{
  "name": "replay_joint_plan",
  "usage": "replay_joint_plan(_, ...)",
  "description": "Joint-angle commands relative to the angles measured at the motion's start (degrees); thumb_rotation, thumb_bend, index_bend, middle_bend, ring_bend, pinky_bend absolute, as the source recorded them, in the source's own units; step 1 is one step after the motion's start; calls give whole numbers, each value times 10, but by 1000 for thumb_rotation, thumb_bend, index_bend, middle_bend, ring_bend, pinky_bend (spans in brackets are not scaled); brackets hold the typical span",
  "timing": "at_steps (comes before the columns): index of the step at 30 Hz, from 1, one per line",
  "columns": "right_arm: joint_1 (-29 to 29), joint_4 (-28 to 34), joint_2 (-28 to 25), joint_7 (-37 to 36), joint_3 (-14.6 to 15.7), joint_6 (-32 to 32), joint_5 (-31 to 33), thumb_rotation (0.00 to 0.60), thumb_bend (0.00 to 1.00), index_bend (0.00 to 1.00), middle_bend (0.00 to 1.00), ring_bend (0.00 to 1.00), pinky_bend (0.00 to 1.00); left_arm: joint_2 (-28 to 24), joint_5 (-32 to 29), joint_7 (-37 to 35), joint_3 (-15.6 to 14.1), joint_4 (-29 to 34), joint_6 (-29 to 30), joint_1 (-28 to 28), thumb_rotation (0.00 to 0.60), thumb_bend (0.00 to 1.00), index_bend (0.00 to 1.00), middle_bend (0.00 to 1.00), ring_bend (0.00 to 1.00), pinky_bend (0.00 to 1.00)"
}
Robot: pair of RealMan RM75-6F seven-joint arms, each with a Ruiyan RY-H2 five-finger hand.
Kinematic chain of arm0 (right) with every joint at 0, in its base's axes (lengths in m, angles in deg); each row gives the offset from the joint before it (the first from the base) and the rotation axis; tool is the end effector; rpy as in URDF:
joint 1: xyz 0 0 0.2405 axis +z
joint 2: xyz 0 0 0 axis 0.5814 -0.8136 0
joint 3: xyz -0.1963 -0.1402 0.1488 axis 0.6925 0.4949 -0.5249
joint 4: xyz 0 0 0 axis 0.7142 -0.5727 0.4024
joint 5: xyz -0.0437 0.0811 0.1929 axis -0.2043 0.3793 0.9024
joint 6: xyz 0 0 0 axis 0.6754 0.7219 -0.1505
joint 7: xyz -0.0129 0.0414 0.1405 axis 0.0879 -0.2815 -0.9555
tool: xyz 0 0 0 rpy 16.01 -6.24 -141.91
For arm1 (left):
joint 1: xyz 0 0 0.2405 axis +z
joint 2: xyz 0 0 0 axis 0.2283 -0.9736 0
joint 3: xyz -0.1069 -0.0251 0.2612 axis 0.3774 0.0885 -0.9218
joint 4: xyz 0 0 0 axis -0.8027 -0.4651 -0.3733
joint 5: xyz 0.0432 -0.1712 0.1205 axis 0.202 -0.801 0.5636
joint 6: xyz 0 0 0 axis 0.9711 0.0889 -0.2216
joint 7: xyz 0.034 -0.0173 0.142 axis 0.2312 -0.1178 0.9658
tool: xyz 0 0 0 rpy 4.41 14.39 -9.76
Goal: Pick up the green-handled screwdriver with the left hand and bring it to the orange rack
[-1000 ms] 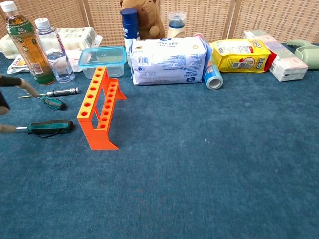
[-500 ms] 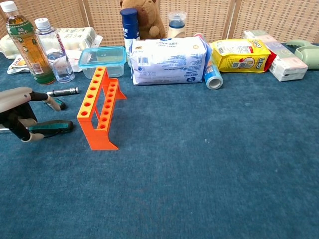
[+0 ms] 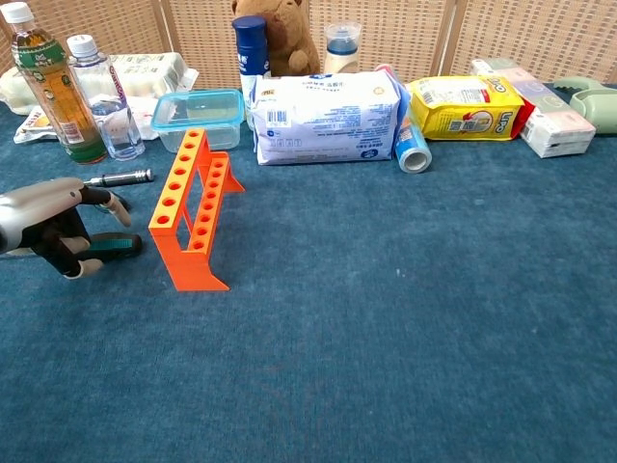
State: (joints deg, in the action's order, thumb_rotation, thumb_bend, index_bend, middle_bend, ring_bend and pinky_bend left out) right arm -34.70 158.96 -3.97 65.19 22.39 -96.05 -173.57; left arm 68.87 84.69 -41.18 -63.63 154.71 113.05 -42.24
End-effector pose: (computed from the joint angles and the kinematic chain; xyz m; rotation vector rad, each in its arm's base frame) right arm -0.3470 -0.1729 0.2370 1.2231 -0.9815 1.0129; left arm -0.2355 0.2925 -0.0293 -1.5006 -1.3197 -0.6483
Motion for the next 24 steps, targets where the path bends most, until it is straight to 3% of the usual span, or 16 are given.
replay_joint_plan(1,0,0,0,-1,0,0,-1,600,34,59,0,0,0,4,-3,2,-1,-3,3,-2,600,376,294,997,955,949)
replay_joint_plan(11,0,0,-3,-11,0,1,0,600,34,59,0,0,0,14,-18,10,-5,-11,11,-9,600,378,332,997,955,949)
replay_joint_plan(17,0,0,-4,-20,1,1,-3,600,35,59,0,0,0,17,-24,15,-8,-13,12,-13,600,382,432,997,955,949)
replay_joint_plan(24,0,-2,-6,-31,1,1,-4,600,35,59,0,0,0,17,-27,21,-11,-8,19,-16,600,399,481,997,956,950)
